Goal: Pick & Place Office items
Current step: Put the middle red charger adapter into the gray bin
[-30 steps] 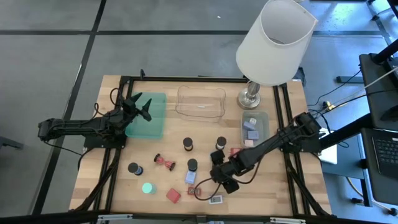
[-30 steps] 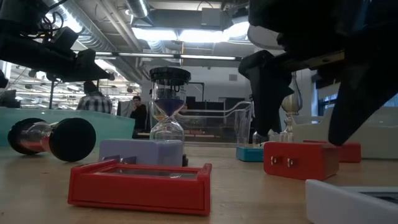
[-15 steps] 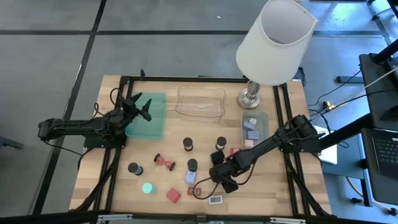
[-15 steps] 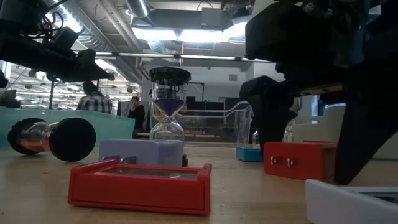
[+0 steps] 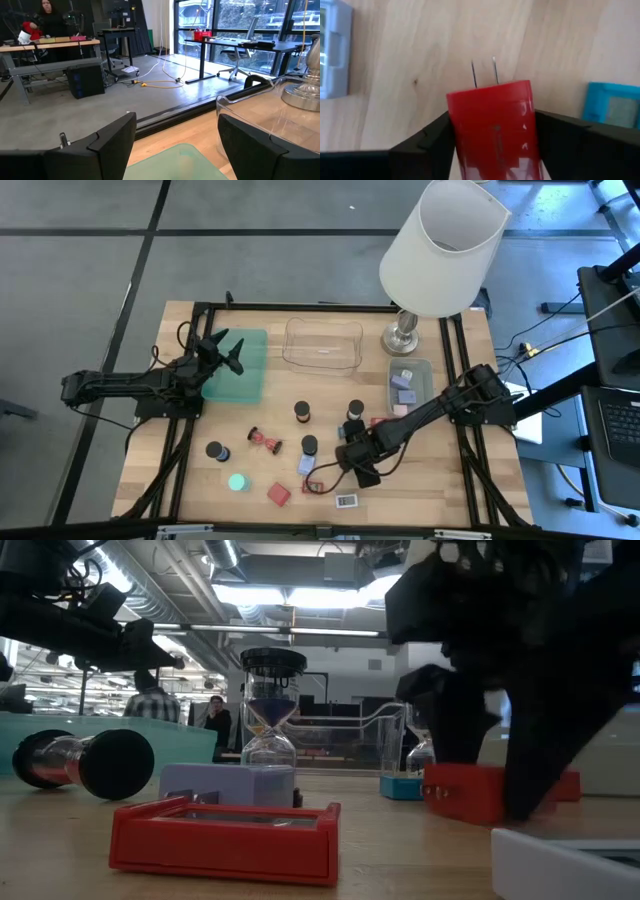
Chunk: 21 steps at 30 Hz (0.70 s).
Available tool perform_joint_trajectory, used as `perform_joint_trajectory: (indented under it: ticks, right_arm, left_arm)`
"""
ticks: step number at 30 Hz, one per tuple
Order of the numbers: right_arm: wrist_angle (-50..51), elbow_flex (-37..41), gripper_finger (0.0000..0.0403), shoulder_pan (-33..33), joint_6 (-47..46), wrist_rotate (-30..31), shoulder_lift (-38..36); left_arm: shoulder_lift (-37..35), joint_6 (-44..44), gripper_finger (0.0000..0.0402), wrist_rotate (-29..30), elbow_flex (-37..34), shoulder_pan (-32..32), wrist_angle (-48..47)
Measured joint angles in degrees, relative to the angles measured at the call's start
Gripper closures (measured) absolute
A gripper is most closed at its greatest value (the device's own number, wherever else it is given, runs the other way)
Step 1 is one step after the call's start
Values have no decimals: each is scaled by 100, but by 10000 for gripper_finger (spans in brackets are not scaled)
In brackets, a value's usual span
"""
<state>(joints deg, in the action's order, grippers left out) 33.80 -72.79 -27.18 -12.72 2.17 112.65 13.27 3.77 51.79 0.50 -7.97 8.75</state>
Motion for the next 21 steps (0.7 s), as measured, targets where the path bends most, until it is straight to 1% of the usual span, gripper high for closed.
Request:
perform_joint_trajectory:
  ticks: [3,6,10,15,21]
  right_arm:
    - [650,-324,187,0,-110,68,-84]
    - [1225,-572,187,-35,-192,327,-172]
    - [1684,-627,187,-66,-189,700,-618]
    - [2203,-286,184,70,-578,1121,-1421]
    - [2430,779,185,233,-1571,1648,-2746]
  left_arm:
    - [-2,0,123,0,-1,-2,0]
    - [-2,0,123,0,1,0,0]
    - [0,0,123,0,-1,-1,33]
    - [0,0,123,0,0,-2,-4]
    - [0,0,123,0,1,0,7]
